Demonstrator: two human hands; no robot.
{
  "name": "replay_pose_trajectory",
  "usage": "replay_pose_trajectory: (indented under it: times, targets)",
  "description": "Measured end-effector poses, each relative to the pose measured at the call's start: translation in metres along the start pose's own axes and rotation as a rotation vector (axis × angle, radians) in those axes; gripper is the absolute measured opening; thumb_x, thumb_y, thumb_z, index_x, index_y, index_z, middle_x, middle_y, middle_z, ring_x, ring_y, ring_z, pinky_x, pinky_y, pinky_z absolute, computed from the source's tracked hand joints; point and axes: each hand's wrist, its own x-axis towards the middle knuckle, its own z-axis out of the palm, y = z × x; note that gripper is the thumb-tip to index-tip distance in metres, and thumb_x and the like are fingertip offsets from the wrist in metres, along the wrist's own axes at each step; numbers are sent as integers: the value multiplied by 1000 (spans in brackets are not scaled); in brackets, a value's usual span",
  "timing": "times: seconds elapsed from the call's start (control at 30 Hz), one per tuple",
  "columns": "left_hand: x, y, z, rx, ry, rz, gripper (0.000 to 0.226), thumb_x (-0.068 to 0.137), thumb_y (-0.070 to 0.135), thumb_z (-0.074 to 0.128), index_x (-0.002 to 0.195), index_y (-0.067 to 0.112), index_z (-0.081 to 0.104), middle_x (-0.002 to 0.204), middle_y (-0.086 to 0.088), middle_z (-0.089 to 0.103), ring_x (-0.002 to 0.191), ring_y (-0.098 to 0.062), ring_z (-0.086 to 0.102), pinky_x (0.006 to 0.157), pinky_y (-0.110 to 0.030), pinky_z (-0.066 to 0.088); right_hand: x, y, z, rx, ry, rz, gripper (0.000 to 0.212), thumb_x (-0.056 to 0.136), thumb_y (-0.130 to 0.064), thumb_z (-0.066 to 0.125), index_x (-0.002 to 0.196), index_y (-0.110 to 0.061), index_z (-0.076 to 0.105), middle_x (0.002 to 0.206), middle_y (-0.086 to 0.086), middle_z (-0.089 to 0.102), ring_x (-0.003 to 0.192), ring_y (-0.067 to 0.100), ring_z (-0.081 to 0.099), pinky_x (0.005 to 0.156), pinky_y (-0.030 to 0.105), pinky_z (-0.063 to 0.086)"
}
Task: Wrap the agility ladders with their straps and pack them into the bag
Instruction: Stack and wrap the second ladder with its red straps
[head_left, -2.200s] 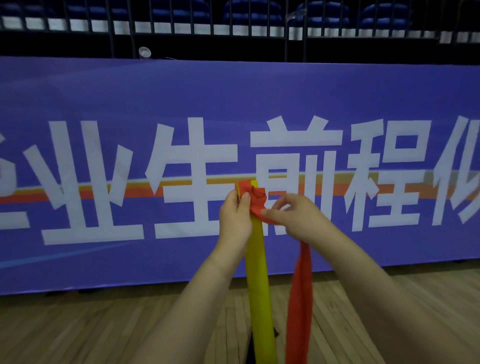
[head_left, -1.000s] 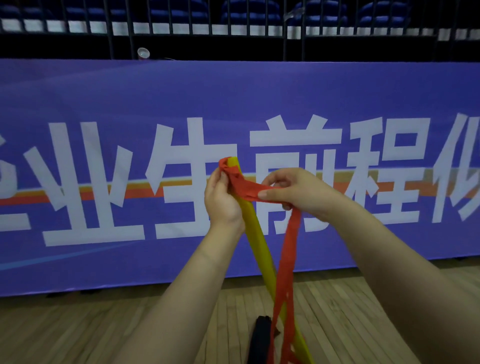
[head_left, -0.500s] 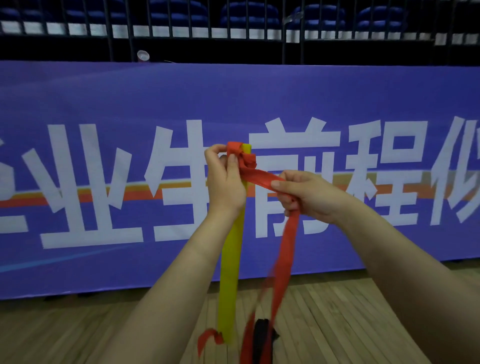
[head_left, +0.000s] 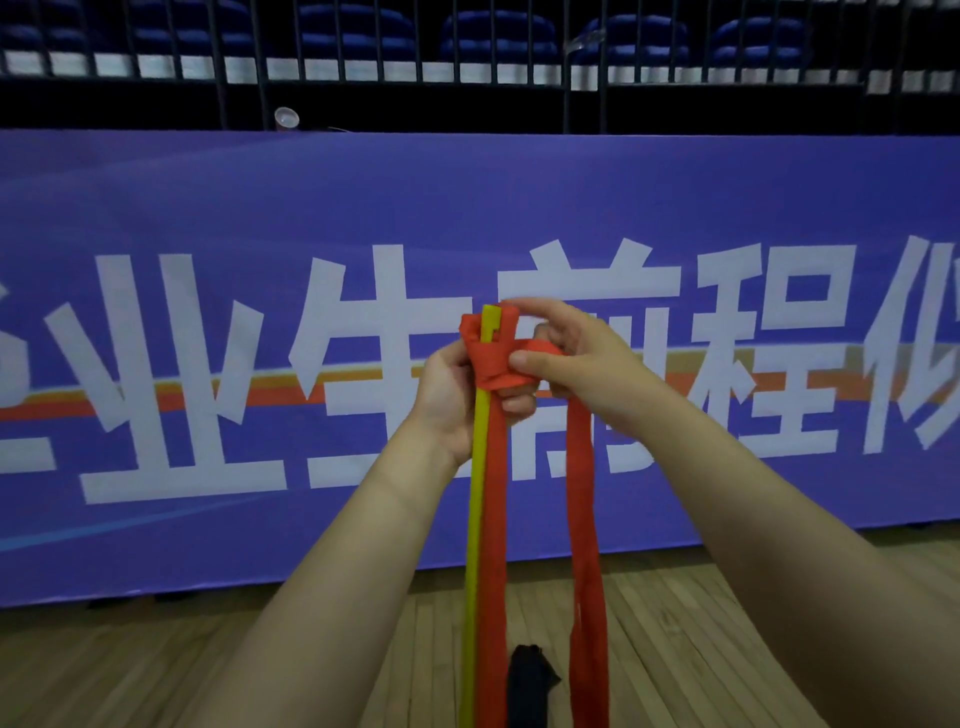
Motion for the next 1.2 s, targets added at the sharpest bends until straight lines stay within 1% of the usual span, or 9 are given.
replay_pose_trajectory:
  times: [0.13, 0.3, 0.4, 0.47, 0.57, 0.77, 0.87, 1.03, 1.2]
  targets:
    - [-7, -7, -7, 172, -103, -160, 37, 79, 28, 42, 71, 10, 73, 65, -3, 50, 52, -11, 36, 40, -18, 30, -6, 1, -16, -131, -276, 57, 27, 87, -11, 65, 110, -25, 66, 62, -3, 49, 52, 4, 40, 48, 19, 33]
    - [-6, 0, -8, 397, 48, -216, 39, 89, 35, 39, 86, 9, 68, 70, -6, 58, 52, -17, 51, 45, -21, 40, -13, 3, -2, -129, -69, -6, 15, 86, -8, 65, 96, -18, 70, 55, -14, 59, 49, -2, 49, 51, 10, 38]
    - [-12, -5, -13, 667, 230, -202, 65, 94, 59, 30, 84, 7, 68, 70, -10, 62, 56, -25, 61, 60, -32, 48, -11, 9, 3, -143, 64, 24, 12, 88, -7, 63, 99, -10, 68, 54, -21, 62, 52, -8, 55, 53, 8, 41]
    - [-17, -20, -16, 689, 283, -62, 75, 92, 65, 19, 91, 8, 67, 70, -12, 65, 60, -26, 64, 64, -35, 49, -8, 14, 8, -219, 155, 46, 10, 86, -16, 67, 94, -10, 69, 69, -8, 69, 63, 2, 60, 62, 24, 50]
    - [-21, -39, -22, 781, 395, 270, 40, 96, 50, 36, 100, 16, 58, 71, -10, 63, 52, -21, 62, 54, -33, 51, -5, 14, 22, -411, 220, 16, 20, 87, -26, 65, 101, -12, 69, 89, 4, 70, 81, 17, 64, 73, 33, 50]
    - [-25, -32, -25, 746, 338, 443, 7, 101, 25, 40, 95, 24, 45, 79, -14, 62, 49, -18, 57, 49, -33, 49, -13, 4, 8, -295, -10, 167, 38, 93, -38, 55, 57, -31, 66, 55, 0, 39, 54, 19, 35, 56, 30, 31]
    - [-28, -29, -24, 634, 295, 399, 11, 101, 19, 36, 99, 19, 46, 79, -16, 57, 46, -21, 55, 47, -32, 47, -11, -2, -1, -308, -61, 175, 25, 92, -37, 57, 70, -28, 67, 67, 9, 41, 64, 23, 35, 62, 35, 33]
    - [-32, -33, -26, 777, 353, 338, 30, 98, 42, 35, 97, 16, 49, 68, -7, 58, 48, -17, 58, 47, -28, 50, -13, -6, -8, -330, -22, 149, 21, 91, -34, 60, 79, -18, 65, 68, 7, 44, 64, 21, 38, 61, 33, 37]
    - [-33, -34, -24, 805, 327, 388, 23, 100, 35, 36, 96, 18, 50, 70, -6, 58, 49, -16, 59, 49, -31, 52, -15, 0, -10, -292, -5, 123, 8, 88, -26, 65, 81, -22, 64, 66, -8, 52, 57, 1, 45, 61, 20, 40]
